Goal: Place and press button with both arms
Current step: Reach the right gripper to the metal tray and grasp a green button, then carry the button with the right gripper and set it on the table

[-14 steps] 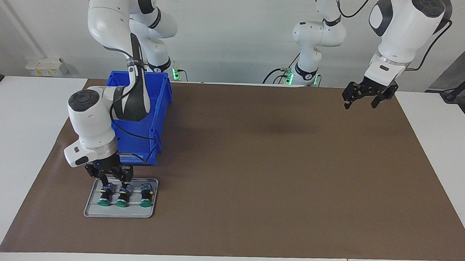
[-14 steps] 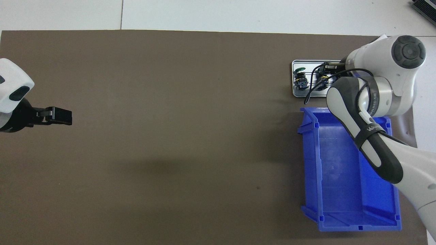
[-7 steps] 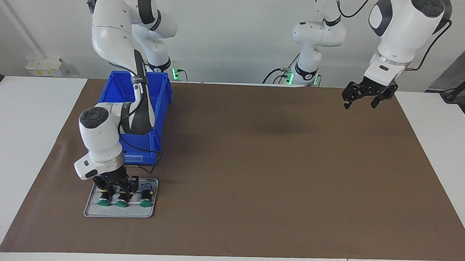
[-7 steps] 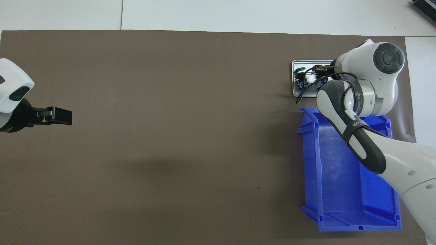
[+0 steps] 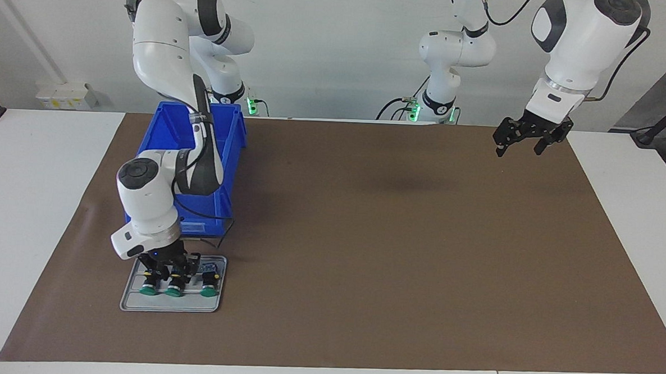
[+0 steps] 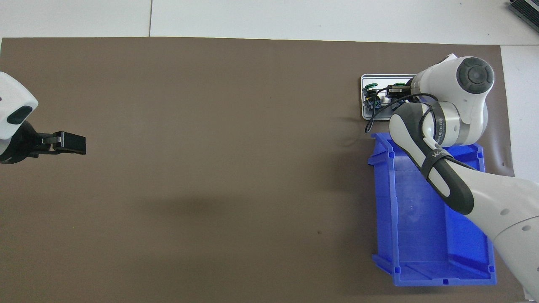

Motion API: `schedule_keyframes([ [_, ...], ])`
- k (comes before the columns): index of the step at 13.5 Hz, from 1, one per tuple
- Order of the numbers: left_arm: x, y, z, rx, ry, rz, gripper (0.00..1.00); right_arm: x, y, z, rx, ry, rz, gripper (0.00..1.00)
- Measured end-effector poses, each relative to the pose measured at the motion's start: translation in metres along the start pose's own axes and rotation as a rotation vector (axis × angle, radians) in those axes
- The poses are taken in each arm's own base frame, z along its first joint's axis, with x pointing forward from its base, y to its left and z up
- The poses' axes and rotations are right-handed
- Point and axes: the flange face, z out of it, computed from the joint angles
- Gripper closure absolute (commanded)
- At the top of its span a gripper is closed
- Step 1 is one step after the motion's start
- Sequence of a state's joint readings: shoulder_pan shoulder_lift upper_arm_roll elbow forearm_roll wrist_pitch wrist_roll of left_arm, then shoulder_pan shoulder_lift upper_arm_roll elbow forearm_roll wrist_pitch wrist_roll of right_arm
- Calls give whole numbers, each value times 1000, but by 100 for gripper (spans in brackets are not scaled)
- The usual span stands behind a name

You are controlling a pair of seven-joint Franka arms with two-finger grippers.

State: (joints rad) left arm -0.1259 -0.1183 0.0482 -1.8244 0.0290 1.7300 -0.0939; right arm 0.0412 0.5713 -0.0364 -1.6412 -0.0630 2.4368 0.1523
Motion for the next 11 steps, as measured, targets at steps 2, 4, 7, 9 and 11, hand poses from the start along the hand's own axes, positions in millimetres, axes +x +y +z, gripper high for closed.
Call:
schedule_keyframes([
  [2, 0, -1, 0, 0, 0, -2, 0, 0, 1, -5, -2, -13, 1, 100],
  [4, 0, -1, 0, 0, 0, -1, 0, 6, 2, -31, -1, 4, 4, 100],
  [7, 0, 0, 0, 0, -1, 0, 0, 11, 0, -94, 9, 31, 81, 100],
  [9, 0, 0, 0, 0, -1, 0, 0, 3, -33, -120, 17, 3, 213, 100],
  [11, 0, 0, 0, 0, -1, 0, 0, -9, -86, -126, 29, -12, 347, 100],
])
